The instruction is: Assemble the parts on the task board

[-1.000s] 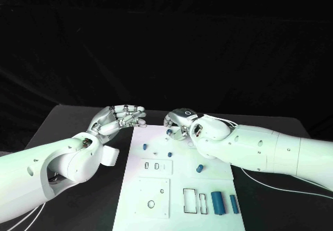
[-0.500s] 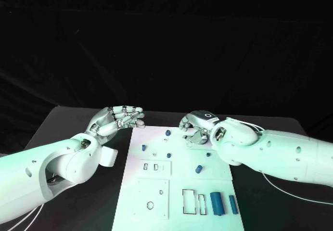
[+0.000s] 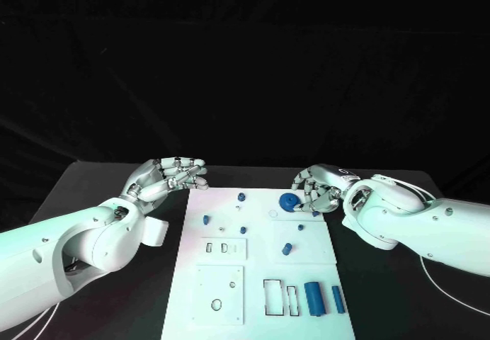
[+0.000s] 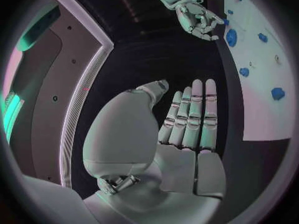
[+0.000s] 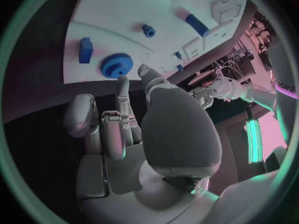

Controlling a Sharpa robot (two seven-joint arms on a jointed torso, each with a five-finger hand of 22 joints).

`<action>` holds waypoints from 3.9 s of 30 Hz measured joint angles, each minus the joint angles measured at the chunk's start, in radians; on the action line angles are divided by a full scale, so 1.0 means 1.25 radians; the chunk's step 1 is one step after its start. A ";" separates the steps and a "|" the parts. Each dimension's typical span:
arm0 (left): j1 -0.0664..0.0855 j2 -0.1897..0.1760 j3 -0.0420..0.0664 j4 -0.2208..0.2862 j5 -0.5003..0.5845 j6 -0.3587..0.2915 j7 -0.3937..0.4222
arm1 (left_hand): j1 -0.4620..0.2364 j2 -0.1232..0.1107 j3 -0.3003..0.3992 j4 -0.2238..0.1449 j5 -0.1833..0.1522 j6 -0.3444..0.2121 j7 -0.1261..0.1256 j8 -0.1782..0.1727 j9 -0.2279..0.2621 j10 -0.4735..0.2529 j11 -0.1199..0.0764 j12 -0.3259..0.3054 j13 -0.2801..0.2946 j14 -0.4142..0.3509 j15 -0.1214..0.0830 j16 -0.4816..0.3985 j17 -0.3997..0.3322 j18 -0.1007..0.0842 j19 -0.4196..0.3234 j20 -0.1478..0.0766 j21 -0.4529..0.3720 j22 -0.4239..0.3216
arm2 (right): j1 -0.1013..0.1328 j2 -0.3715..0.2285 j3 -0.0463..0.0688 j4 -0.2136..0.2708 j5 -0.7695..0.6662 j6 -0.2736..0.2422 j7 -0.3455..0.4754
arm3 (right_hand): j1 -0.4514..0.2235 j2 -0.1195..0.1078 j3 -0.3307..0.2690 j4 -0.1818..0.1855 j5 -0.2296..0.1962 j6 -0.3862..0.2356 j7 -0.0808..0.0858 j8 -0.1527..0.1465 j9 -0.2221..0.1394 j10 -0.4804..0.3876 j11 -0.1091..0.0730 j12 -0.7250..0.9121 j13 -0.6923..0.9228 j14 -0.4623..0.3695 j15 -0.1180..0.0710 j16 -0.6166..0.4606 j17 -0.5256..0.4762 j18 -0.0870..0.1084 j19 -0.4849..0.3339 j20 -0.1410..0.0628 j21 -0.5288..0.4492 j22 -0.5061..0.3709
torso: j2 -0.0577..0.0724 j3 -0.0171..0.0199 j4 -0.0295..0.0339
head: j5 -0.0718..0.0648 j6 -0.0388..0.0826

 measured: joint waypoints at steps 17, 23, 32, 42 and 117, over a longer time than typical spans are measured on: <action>0.000 0.004 0.000 -0.006 0.000 0.005 -0.001 | 0.000 0.000 0.000 0.000 0.000 0.000 0.000 0.000 0.000 0.000 0.000 0.000 0.000 0.000 0.000 0.003 0.002 0.000 0.000 0.000 0.005 0.001 | -0.004 0.053 0.000 -0.068 0.077 0.024 -0.028 | 0.019 0.026 -0.020 0.023 0.000 -0.014 0.003 0.053 0.002 0.153 0.006 0.449 0.436 0.000 0.000 0.023 0.000 -0.013 0.023 0.005 0.032 0.057 | 0.003 0.0001 0.0060 | 0.000 -0.001; 0.000 0.006 0.000 -0.007 0.000 0.006 -0.002 | 0.000 0.000 0.000 0.000 0.000 0.000 0.000 0.000 0.000 0.000 0.000 0.000 0.000 0.000 0.000 0.003 0.002 0.000 0.000 0.000 0.005 0.001 | -0.004 0.070 0.000 -0.085 0.096 0.026 -0.032 | 0.019 0.026 -0.020 0.023 0.000 -0.014 0.003 0.053 0.000 0.159 0.007 0.462 0.449 0.000 0.000 0.023 0.000 -0.013 0.025 0.003 0.032 0.061 | 0.003 0.0001 0.0053 | 0.002 -0.005; 0.000 0.007 0.000 -0.009 0.000 0.007 -0.004 | 0.000 0.000 0.000 0.000 0.000 0.000 0.000 0.000 0.000 0.000 0.000 0.000 0.000 0.000 0.000 0.003 0.002 0.000 0.000 0.000 0.005 0.001 | -0.004 0.081 0.000 -0.099 0.109 0.030 -0.034 | 0.019 0.026 -0.014 0.020 0.000 -0.009 0.004 0.053 -0.002 0.167 0.006 0.477 0.449 0.000 0.000 0.026 0.000 -0.013 0.028 0.005 0.038 0.067 | 0.003 -0.0002 0.0048 | 0.003 -0.007; 0.000 0.008 0.000 -0.009 0.000 0.009 -0.005 | 0.000 0.000 0.000 0.000 0.000 0.000 0.000 0.000 0.000 0.000 0.000 0.000 0.000 0.000 0.000 0.003 0.002 0.000 0.000 0.000 0.005 0.001 | -0.007 0.089 0.000 -0.113 0.114 0.042 -0.035 | 0.019 0.034 0.001 0.019 0.000 0.004 0.000 0.053 -0.008 0.177 0.004 0.493 0.449 0.000 0.000 0.026 0.000 -0.013 0.031 0.003 0.041 0.072 | 0.003 -0.0005 0.0048 | 0.002 -0.014; -0.001 0.013 -0.001 -0.019 0.000 0.017 -0.011 | 0.000 0.000 0.002 -0.002 0.000 0.000 0.000 0.000 0.000 0.000 0.000 -0.003 0.001 -0.003 0.003 0.006 0.008 0.000 0.000 0.000 0.008 0.003 | -0.038 0.203 -0.003 0.034 -0.244 -0.051 -0.093 | -0.006 0.025 0.168 0.013 0.001 0.116 -0.009 0.012 -0.057 0.221 -0.017 0.539 0.448 0.000 -0.005 0.032 0.000 -0.025 0.051 -0.012 0.069 0.120 | 0.004 -0.0012 0.0079 | 0.010 -0.013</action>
